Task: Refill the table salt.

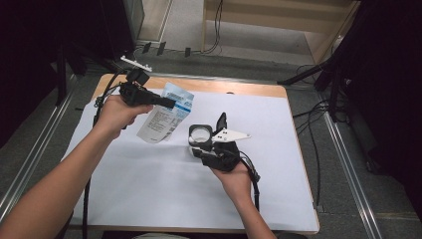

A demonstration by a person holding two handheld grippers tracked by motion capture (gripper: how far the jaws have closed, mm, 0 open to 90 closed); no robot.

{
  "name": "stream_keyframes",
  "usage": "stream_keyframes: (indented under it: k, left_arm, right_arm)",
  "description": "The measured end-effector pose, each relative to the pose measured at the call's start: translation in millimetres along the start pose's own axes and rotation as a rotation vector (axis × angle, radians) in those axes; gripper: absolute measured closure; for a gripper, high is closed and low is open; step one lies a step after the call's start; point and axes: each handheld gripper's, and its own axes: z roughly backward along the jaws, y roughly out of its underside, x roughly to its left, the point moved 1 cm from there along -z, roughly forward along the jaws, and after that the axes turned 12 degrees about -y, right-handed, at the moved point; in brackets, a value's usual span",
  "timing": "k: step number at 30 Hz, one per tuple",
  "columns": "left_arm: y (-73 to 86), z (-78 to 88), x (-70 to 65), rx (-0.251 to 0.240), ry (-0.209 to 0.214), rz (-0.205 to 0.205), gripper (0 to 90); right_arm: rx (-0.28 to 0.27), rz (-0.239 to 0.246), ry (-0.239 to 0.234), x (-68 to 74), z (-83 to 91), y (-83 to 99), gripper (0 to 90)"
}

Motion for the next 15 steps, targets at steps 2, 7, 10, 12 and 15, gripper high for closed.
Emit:
stream_keyframes:
  k: [2, 7, 10, 12, 15]
  left_arm:
    - [0.2, -1.1, 4.3, -0.002, -0.007, 0.005, 90.0]
    - [1.6, 0.9, 18.8, -0.025, -0.038, 0.014, 90.0]
    - [8.6, 2.0, 32.3, -0.019, -0.059, 0.030, 90.0]
    - [14.6, 2.5, 40.6, -0.013, -0.075, 0.046, 90.0]
    - [25.5, 3.9, 53.2, -0.002, -0.097, 0.073, 90.0]
  right_arm:
    - [0.012, 0.012, 0.005, 0.4, 3.0, 1.8, 65.1]
    - [0.004, 0.004, 0.008, -0.9, 11.6, 5.9, 65.1]
    - [-0.005, -0.006, 0.014, -2.8, 16.4, 8.7, 65.1]
    - [-0.006, -0.007, 0.021, -4.1, 18.8, 10.6, 65.1]
    - [0.000, -0.012, 0.028, -6.4, 21.7, 12.9, 65.1]
